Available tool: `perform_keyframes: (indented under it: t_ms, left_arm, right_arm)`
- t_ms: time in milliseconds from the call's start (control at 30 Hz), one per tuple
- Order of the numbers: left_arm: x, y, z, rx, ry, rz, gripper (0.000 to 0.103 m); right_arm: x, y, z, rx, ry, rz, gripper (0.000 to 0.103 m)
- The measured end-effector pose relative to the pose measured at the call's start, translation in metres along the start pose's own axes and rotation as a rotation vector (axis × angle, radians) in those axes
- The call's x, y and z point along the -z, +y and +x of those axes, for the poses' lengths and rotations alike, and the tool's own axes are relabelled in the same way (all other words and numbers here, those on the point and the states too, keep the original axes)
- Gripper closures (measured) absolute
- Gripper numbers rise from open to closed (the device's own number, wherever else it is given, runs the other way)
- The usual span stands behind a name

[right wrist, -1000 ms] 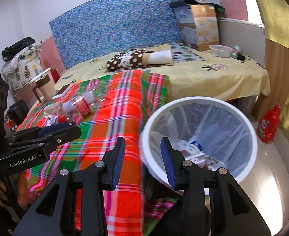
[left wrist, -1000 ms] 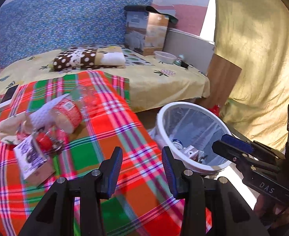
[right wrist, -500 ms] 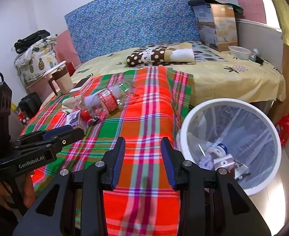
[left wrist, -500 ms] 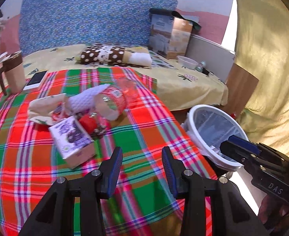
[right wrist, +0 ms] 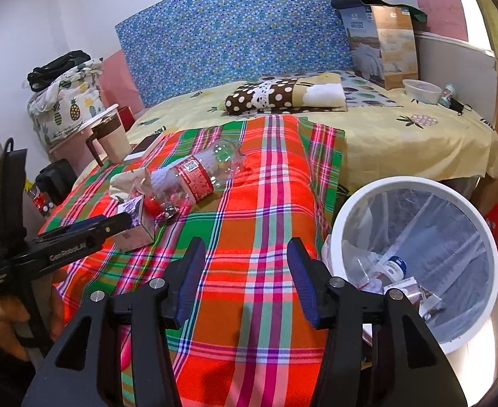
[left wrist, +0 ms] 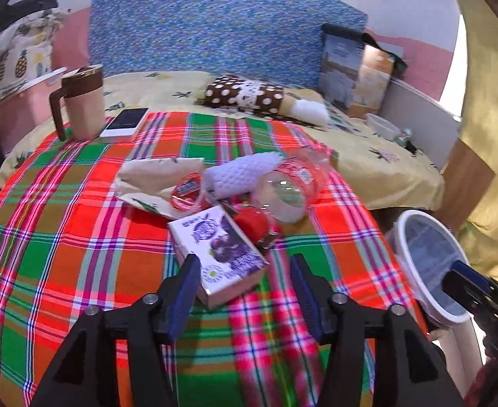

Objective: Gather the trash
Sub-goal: 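Move both tools back over the trash on the plaid cloth, then grasp the purple juice box with the left tool while the right tool grasps the Coca-Cola bottle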

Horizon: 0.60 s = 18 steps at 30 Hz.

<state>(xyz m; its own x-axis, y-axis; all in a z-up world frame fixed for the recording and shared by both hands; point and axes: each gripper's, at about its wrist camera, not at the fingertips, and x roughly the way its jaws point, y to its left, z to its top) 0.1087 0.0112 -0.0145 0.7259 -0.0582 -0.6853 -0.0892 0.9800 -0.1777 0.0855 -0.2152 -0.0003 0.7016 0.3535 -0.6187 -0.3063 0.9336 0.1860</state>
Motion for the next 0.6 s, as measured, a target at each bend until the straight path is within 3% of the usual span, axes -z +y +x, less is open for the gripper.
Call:
perform_keyframes:
  t_ms: [67,133,267,400,467,500,600]
  left_arm:
    - [-0.002,0.001,0.007,-0.014,0.007,-0.011,0.042]
    - [-0.004,0.000,0.014,-0.028,0.010,-0.011,0.033]
    - [-0.006,0.002,0.028,-0.063,0.025,-0.030,0.032]
    - [-0.005,0.014,0.037,-0.085,0.060,-0.056,0.032]
    - [-0.004,0.021,0.036,-0.091,0.060,-0.063,0.035]
    - [-0.004,0.025,0.035,-0.096,0.062,-0.063,0.042]
    - [-0.003,0.037,0.031,-0.107,0.064,-0.062,0.045]
  right_arm:
    - [-0.001,-0.001,0.002,-0.001,0.002,0.005,0.051]
    - [-0.001,-0.002,0.004,-0.002,0.004,0.010,0.051]
    - [-0.003,-0.002,0.008,-0.003,0.010,0.011,0.051]
    - [-0.006,0.002,0.011,-0.006,0.013,0.008,0.051]
    - [-0.007,0.005,0.016,-0.013,0.020,0.007,0.051]
    - [-0.007,0.007,0.017,-0.014,0.024,0.006,0.051]
    - [-0.011,0.017,0.025,-0.026,0.037,0.005,0.051]
